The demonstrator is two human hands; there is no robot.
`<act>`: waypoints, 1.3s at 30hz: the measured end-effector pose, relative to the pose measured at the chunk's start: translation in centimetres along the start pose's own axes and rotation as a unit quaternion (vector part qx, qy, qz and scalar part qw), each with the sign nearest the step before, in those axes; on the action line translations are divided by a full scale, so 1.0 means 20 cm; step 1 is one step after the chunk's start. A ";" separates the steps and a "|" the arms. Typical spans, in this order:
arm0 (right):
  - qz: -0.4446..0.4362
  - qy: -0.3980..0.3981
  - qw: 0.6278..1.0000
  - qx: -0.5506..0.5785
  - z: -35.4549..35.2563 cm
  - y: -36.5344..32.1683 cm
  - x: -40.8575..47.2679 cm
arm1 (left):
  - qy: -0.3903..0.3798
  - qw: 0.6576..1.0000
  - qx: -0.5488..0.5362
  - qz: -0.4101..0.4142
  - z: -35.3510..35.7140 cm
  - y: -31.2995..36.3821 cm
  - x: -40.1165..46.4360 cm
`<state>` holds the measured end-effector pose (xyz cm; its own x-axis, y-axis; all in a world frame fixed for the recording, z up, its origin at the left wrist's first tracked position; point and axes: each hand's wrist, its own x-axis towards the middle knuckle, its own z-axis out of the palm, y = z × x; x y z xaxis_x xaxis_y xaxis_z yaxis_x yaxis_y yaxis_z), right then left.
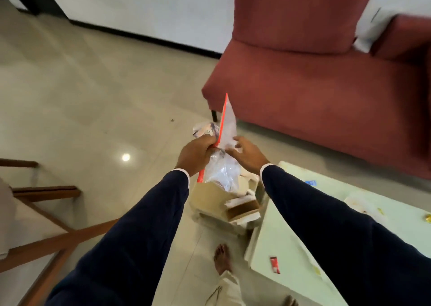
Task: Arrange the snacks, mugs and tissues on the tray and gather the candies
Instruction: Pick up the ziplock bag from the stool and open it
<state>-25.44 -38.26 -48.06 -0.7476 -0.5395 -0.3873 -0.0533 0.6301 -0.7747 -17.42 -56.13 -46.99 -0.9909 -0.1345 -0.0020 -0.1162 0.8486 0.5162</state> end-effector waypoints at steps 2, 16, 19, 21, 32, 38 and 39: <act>-0.080 0.130 0.983 -0.105 -0.22 0.01 -0.17 | 0.003 0.998 0.034 0.055 -0.08 0.23 0.02; -0.170 0.171 0.940 -0.239 -1.48 0.40 -1.27 | 0.088 0.947 0.157 0.267 -0.08 1.75 -0.02; -0.175 0.150 0.944 -0.237 -1.52 0.43 -1.39 | 0.099 0.930 0.217 0.281 -0.03 1.88 -0.05; -0.180 0.175 0.947 -0.198 -1.53 0.45 -1.44 | 0.127 0.930 0.206 0.277 -0.01 1.92 -0.07; -0.133 0.225 0.965 -0.002 -1.43 0.44 -1.60 | -0.112 0.874 -0.461 -0.105 0.26 2.08 -0.22; -0.108 0.270 0.953 0.081 -1.25 0.51 -1.65 | -0.116 0.831 -0.536 -0.086 0.32 2.07 -0.30; -0.104 0.262 0.954 0.102 -1.23 0.52 -1.66 | -0.116 0.830 -0.539 -0.082 0.33 2.07 -0.30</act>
<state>-17.55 -0.03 -31.04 -0.9662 -0.2533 0.0474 -0.1469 0.3901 -0.9090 -16.65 -16.78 -31.16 -0.9687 0.0065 -0.2481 -0.2465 -0.1401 0.9590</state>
